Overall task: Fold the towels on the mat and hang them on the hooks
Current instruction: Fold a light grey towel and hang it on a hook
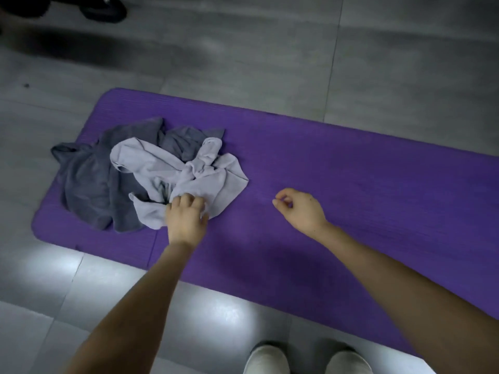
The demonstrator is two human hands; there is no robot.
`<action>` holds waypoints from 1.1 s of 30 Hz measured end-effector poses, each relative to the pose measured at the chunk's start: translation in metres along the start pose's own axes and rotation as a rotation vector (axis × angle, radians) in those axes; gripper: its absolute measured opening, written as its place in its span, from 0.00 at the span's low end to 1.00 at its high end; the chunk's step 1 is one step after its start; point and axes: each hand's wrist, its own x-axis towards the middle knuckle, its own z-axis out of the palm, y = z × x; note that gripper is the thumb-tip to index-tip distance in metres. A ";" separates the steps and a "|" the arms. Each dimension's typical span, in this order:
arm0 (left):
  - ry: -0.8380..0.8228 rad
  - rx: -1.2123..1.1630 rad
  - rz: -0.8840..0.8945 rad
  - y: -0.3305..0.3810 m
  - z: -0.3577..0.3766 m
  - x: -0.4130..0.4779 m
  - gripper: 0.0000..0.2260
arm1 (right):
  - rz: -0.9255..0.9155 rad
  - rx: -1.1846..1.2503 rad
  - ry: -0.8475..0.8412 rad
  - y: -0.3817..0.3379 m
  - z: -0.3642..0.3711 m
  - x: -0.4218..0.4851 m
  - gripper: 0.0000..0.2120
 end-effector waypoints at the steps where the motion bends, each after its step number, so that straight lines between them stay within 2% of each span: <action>1: -0.008 0.065 0.018 -0.006 0.016 0.005 0.15 | -0.015 -0.010 -0.007 0.010 0.014 0.008 0.13; 4: 0.092 0.225 0.095 -0.026 0.057 0.018 0.12 | -0.048 -0.010 -0.044 0.035 0.055 0.021 0.15; 6: 0.200 0.235 0.138 -0.038 0.070 0.027 0.10 | -0.088 -0.006 -0.065 0.046 0.066 0.027 0.16; 9: 0.310 0.112 0.194 -0.032 0.063 0.032 0.05 | -0.111 0.034 -0.009 0.059 0.053 0.030 0.15; 12: 0.343 -0.109 0.295 -0.002 0.023 0.032 0.12 | -0.061 0.150 0.108 0.062 0.025 0.014 0.16; 15: 0.274 -0.298 0.421 0.031 -0.022 0.038 0.09 | -0.082 0.256 0.139 0.061 0.000 -0.003 0.17; 19: 0.159 -0.450 0.575 0.074 -0.073 0.045 0.11 | -0.174 0.402 0.171 0.067 -0.032 -0.029 0.21; 22: 0.127 -0.517 0.656 0.119 -0.098 0.043 0.16 | -0.244 0.518 0.194 0.073 -0.063 -0.050 0.28; 27: -0.054 -0.691 0.684 0.230 -0.124 0.026 0.06 | -0.328 0.677 0.254 0.100 -0.126 -0.083 0.41; 29: -0.094 -0.746 0.715 0.282 -0.131 0.019 0.07 | -0.344 0.768 0.279 0.120 -0.154 -0.097 0.45; 33: -0.172 -0.909 0.747 0.385 -0.144 0.004 0.07 | -0.367 0.910 0.397 0.167 -0.214 -0.130 0.39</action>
